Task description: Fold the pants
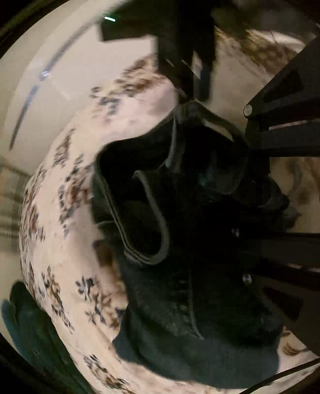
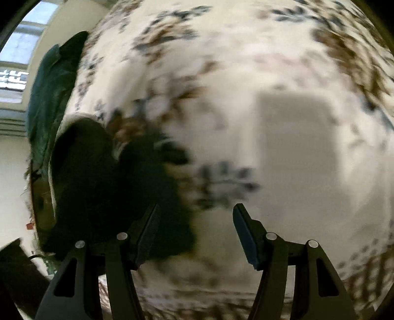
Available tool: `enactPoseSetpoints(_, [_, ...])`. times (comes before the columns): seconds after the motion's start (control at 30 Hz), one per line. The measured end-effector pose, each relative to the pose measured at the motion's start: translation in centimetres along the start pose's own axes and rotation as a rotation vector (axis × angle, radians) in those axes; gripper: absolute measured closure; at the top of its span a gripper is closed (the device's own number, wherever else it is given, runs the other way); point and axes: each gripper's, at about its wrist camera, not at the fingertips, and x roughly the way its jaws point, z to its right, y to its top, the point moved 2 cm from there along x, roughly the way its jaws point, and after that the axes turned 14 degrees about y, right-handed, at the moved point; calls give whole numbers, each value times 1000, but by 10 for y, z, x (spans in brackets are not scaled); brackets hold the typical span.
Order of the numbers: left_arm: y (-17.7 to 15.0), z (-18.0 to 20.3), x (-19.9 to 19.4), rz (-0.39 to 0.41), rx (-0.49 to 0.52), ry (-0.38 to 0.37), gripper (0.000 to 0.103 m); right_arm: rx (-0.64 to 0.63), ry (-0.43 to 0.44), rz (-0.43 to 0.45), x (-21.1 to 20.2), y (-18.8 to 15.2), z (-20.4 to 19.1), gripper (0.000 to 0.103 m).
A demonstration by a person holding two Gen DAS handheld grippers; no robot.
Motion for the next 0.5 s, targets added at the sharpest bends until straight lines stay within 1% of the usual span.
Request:
enactPoseSetpoints(0.07, [1, 2, -1, 1, 24, 10, 85, 9, -1, -2, -8, 3, 12, 39])
enactPoseSetpoints(0.1, [3, 3, -2, -8, 32, 4, 79, 17, 7, -1, -11, 6, 17, 39])
enactPoseSetpoints(0.17, [8, 15, -5, -52, 52, 1, 74, 32, 37, -2, -15, 11, 22, 39])
enactPoseSetpoints(0.23, [9, 21, -18, -87, 87, 2, 63, 52, 69, -11, -17, 12, 22, 37])
enactPoseSetpoints(0.27, [9, 23, -24, -96, 104, -10, 50, 61, 94, -10, -19, 15, 20, 35])
enactPoseSetpoints(0.3, [7, 21, -28, -103, 118, -14, 29, 68, 130, -4, -21, 17, 17, 27])
enactPoseSetpoints(0.33, [5, 23, -40, -107, 130, -13, 17, 76, 169, 0, -22, 19, 14, 20])
enactPoseSetpoints(0.37, [5, 21, -53, -104, 132, -26, 8, 82, 205, -2, -22, 21, 10, 18])
enactPoseSetpoints(0.43, [3, 14, -68, -101, 122, -36, 8, 86, 253, -8, -19, 24, -1, 17])
enactPoseSetpoints(0.47, [4, 6, -80, -101, 97, -44, 8, 88, 276, -17, -16, 25, -6, 17])
enactPoseSetpoints(0.5, [5, -3, -87, -99, 72, -52, 8, 95, 301, -31, -12, 26, -11, 14])
